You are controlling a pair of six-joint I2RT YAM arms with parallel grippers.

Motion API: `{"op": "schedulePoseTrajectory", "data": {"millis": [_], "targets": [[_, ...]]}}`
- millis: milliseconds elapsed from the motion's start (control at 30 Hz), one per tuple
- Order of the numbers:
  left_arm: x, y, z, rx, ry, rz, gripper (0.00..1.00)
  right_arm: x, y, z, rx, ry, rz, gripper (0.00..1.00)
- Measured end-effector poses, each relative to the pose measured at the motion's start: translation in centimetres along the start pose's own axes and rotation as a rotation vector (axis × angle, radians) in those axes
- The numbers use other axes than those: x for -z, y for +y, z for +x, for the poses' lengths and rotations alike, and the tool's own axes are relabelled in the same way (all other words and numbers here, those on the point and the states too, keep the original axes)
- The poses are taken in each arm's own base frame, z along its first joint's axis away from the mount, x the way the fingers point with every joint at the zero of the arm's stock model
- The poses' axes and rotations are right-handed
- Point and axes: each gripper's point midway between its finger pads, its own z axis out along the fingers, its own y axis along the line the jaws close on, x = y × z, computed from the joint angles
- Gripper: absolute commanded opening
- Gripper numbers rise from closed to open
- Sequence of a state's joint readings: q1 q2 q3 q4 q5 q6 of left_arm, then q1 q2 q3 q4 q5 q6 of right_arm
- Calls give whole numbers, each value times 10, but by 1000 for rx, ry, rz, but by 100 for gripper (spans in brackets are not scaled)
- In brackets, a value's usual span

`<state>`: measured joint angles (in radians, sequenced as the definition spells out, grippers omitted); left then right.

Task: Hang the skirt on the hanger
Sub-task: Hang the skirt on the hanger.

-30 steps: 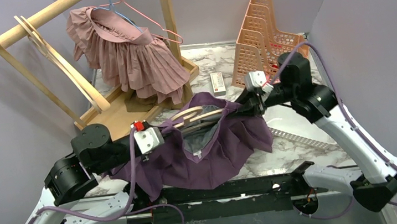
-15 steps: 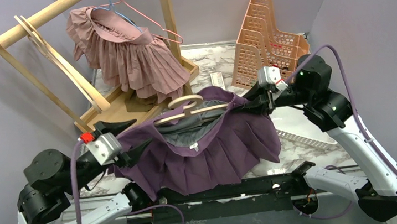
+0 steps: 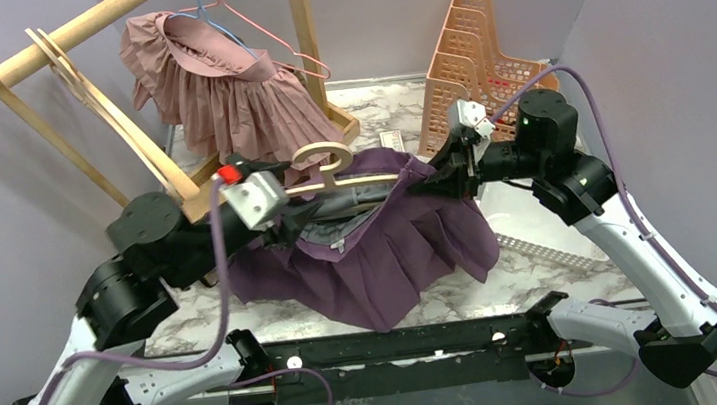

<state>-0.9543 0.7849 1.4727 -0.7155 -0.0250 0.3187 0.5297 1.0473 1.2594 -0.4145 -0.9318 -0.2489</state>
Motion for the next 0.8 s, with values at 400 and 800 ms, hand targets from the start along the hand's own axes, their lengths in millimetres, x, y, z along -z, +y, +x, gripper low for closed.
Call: {"op": "schedulePoseTrajectory", "data": {"millis": [400, 800], "targets": [[-55, -25, 14, 84, -14, 86, 18, -1, 13, -16, -14, -59, -78, 1], [-36, -53, -1, 163, -100, 224, 0, 2, 23, -22, 45, -87, -142, 54]]}}
